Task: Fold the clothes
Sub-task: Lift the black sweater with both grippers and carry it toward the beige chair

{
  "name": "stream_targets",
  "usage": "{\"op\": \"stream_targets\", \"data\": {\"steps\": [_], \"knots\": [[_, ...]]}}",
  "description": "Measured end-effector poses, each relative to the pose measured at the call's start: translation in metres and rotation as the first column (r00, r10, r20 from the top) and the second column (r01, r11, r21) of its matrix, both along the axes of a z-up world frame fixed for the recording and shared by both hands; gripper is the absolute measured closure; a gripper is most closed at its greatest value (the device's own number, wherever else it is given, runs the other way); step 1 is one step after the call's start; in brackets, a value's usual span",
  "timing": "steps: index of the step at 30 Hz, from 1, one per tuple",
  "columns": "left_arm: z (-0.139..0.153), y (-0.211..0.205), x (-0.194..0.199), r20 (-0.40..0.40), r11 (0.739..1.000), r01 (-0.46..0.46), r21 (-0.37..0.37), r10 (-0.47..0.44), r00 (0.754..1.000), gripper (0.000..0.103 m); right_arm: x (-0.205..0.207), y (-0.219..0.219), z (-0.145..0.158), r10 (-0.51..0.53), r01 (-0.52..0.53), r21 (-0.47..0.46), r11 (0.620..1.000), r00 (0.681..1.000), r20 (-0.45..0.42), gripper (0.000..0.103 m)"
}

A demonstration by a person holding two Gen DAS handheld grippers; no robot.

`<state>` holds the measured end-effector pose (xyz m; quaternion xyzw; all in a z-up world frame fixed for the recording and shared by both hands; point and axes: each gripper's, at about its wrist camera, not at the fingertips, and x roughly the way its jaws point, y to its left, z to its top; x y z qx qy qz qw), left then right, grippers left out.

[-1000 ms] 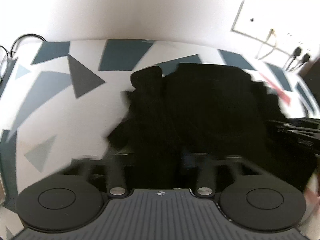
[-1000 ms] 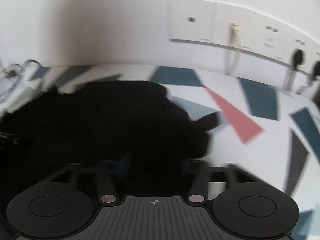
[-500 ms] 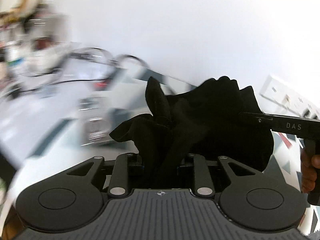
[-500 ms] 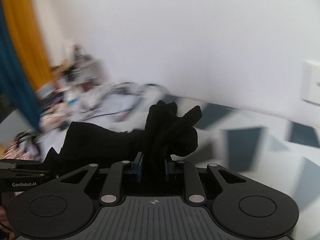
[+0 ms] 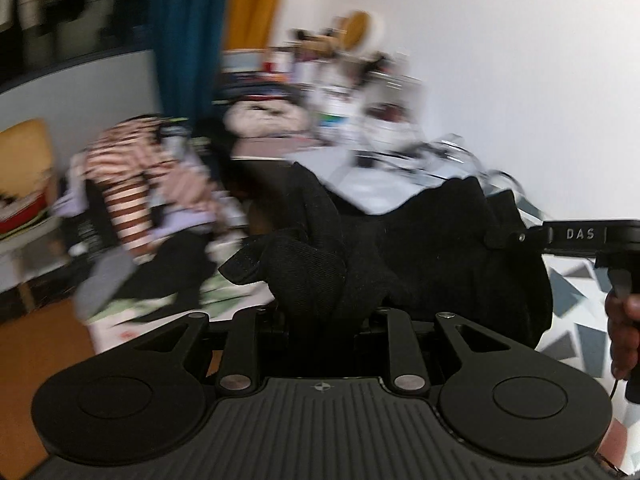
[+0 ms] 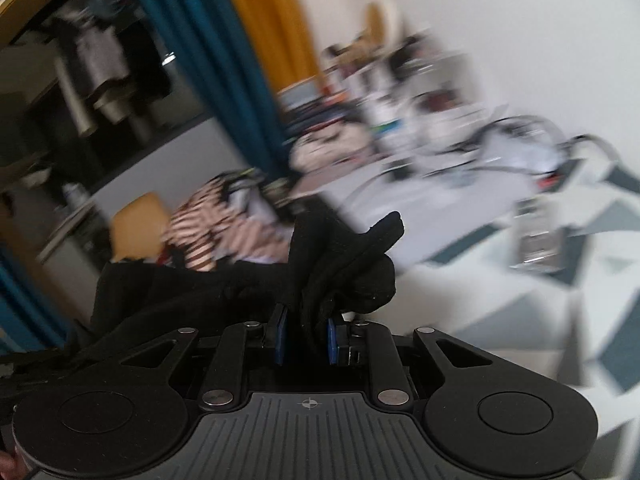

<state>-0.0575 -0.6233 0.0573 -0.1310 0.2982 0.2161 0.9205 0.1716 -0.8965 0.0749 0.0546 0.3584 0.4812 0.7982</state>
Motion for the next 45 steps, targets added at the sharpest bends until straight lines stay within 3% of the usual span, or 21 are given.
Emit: {"op": "stream_targets", "data": {"steps": [8, 13, 17, 24, 32, 37, 45], "knots": [[0.012, 0.061, -0.097, 0.032, 0.980, -0.196, 0.009, 0.196, 0.980, 0.078, -0.101, 0.113, 0.022, 0.195, -0.196, -0.023, 0.980, 0.981, -0.016, 0.085], [0.002, 0.108, -0.112, 0.023, 0.961, -0.276, -0.016, 0.276, 0.961, 0.078, -0.127, 0.177, 0.029, 0.286, -0.285, -0.044, 0.957, 0.958, 0.002, 0.085], [-0.005, 0.152, -0.115, 0.013, 0.942, -0.333, -0.035, 0.334, 0.942, 0.078, -0.120, 0.231, 0.020, 0.329, -0.329, -0.055, 0.943, 0.944, -0.009, 0.085], [-0.016, 0.250, -0.093, 0.011, 0.907, -0.414, -0.080, 0.416, 0.909, 0.078, -0.073, 0.350, 0.002, 0.379, -0.380, -0.053, 0.924, 0.925, -0.024, 0.086], [-0.019, 0.333, -0.078, 0.035, 0.887, -0.455, -0.083, 0.458, 0.888, 0.078, -0.031, 0.465, 0.008, 0.427, -0.425, -0.034, 0.904, 0.904, 0.038, 0.086], [-0.025, 0.382, -0.078, 0.029, 0.874, -0.475, -0.103, 0.480, 0.877, 0.078, -0.021, 0.523, -0.005, 0.419, -0.418, -0.041, 0.907, 0.908, 0.012, 0.085], [-0.042, 0.491, -0.114, 0.019, 0.887, -0.436, -0.151, 0.443, 0.896, 0.078, -0.055, 0.620, -0.025, 0.381, -0.380, -0.071, 0.922, 0.925, -0.007, 0.085]]}}
